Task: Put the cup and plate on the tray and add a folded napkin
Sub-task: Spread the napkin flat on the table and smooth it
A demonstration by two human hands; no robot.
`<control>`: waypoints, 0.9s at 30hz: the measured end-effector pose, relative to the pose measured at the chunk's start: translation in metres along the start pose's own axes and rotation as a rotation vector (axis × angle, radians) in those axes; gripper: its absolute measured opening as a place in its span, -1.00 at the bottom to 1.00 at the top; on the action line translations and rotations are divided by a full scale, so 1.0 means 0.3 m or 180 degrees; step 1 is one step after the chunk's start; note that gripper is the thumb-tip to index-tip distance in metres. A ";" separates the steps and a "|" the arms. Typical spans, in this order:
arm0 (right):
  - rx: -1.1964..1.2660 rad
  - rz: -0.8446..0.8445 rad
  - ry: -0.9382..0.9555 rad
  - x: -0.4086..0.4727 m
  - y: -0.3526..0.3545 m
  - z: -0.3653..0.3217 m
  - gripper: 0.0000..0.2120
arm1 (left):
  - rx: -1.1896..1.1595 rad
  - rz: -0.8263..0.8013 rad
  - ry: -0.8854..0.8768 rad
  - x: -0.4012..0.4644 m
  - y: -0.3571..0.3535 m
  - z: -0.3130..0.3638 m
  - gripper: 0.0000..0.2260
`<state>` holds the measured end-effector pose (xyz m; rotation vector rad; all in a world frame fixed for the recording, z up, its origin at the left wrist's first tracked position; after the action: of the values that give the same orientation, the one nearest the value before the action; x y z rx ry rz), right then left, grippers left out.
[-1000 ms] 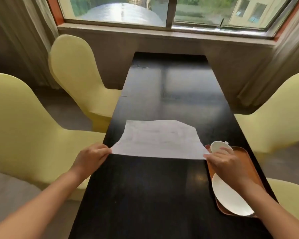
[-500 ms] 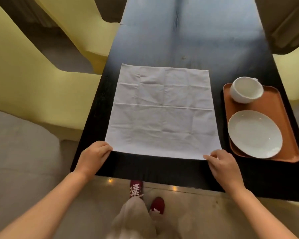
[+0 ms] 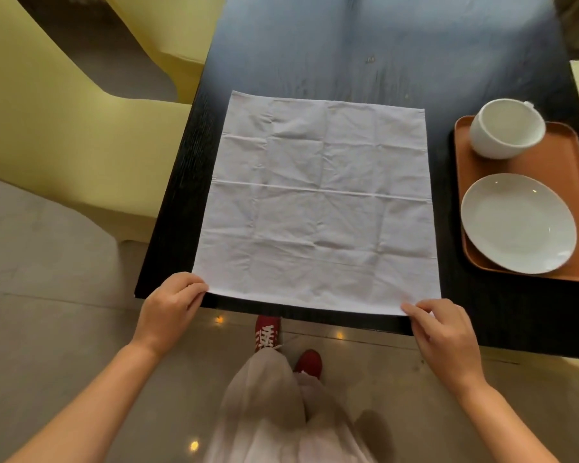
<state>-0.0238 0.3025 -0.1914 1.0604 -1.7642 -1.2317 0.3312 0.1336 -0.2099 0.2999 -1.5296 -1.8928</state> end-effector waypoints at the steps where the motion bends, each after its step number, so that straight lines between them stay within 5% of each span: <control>1: 0.0001 0.0017 -0.0035 -0.005 0.001 0.006 -0.78 | 0.0002 -0.0013 0.0010 -0.007 0.000 -0.002 -0.91; 5: -0.0022 0.0097 -0.0059 -0.017 0.001 0.018 -0.87 | 0.0018 0.0025 -0.0019 -0.014 0.011 0.009 -0.94; 10: 0.0325 0.0281 -0.0203 0.015 0.004 -0.079 -0.67 | -0.0027 0.0202 0.0150 0.078 0.010 0.118 -0.57; 17: -0.0319 -0.0879 -0.0533 0.139 -0.264 -0.371 -0.47 | -0.0124 -0.0962 0.0358 0.315 -0.296 0.385 -0.53; 27: -0.0801 -0.1076 -0.0722 0.188 -0.230 -0.039 -0.41 | 0.0225 -0.1168 0.0655 0.208 -0.243 0.023 -0.43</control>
<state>-0.0208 0.2330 -0.2481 1.1344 -1.5762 -1.7926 0.2549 0.1059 -0.2614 0.8302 -1.4777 -2.0085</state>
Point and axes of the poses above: each hand's wrist, its own x-axis towards the middle knuckle, its own y-axis out of the back of the hand, z = x × y, the point moved 8 cm from there along x, towards the middle knuckle, and after that the axes turned 15 degrees about -y, right-handed, at the moved point
